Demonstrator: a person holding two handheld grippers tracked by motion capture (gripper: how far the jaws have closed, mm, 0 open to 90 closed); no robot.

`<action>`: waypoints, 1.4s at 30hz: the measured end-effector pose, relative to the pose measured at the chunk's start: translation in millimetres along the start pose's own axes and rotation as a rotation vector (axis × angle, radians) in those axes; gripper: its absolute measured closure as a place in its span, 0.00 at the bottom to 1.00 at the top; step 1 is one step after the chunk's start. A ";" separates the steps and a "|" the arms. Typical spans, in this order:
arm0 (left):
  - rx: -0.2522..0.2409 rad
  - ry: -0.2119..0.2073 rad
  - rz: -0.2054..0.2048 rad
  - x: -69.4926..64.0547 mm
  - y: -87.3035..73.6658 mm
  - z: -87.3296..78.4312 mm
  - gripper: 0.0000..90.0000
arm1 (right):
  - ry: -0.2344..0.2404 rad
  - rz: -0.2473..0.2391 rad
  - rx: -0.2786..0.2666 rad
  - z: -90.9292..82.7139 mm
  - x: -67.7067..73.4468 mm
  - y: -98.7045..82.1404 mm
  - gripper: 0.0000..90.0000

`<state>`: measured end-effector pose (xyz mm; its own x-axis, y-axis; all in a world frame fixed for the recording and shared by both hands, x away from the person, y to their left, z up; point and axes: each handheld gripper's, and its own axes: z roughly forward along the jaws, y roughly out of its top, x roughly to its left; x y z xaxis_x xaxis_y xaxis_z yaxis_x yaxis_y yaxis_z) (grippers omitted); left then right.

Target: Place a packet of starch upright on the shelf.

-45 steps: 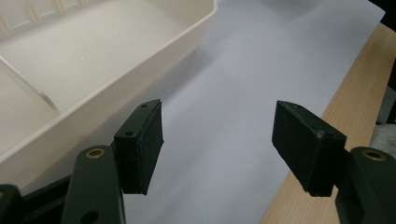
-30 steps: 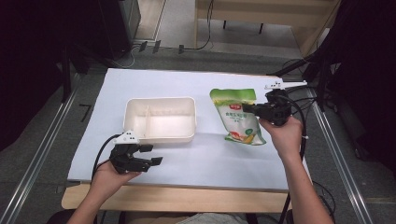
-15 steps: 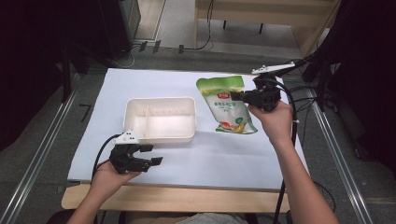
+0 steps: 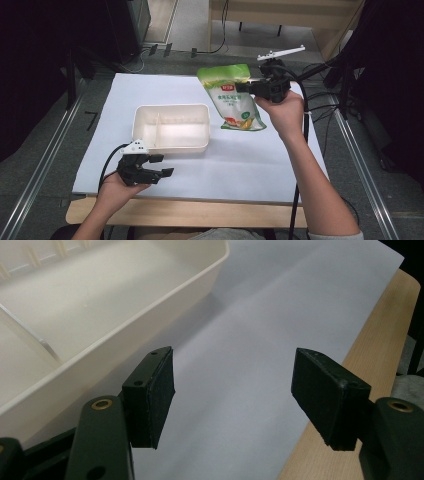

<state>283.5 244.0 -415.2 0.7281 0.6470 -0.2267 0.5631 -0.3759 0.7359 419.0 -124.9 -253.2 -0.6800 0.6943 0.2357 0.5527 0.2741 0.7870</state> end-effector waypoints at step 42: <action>0.005 -0.004 -0.003 0.5 0.0 -0.8 0.38 | 0.085 -0.101 0.049 86.2 83.7 79.8 1.00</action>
<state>283.6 244.8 -414.8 0.7283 0.6450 -0.2314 0.5671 -0.3777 0.7320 447.7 12.4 -219.8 -0.7710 0.6027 0.2057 0.5005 0.3737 0.7809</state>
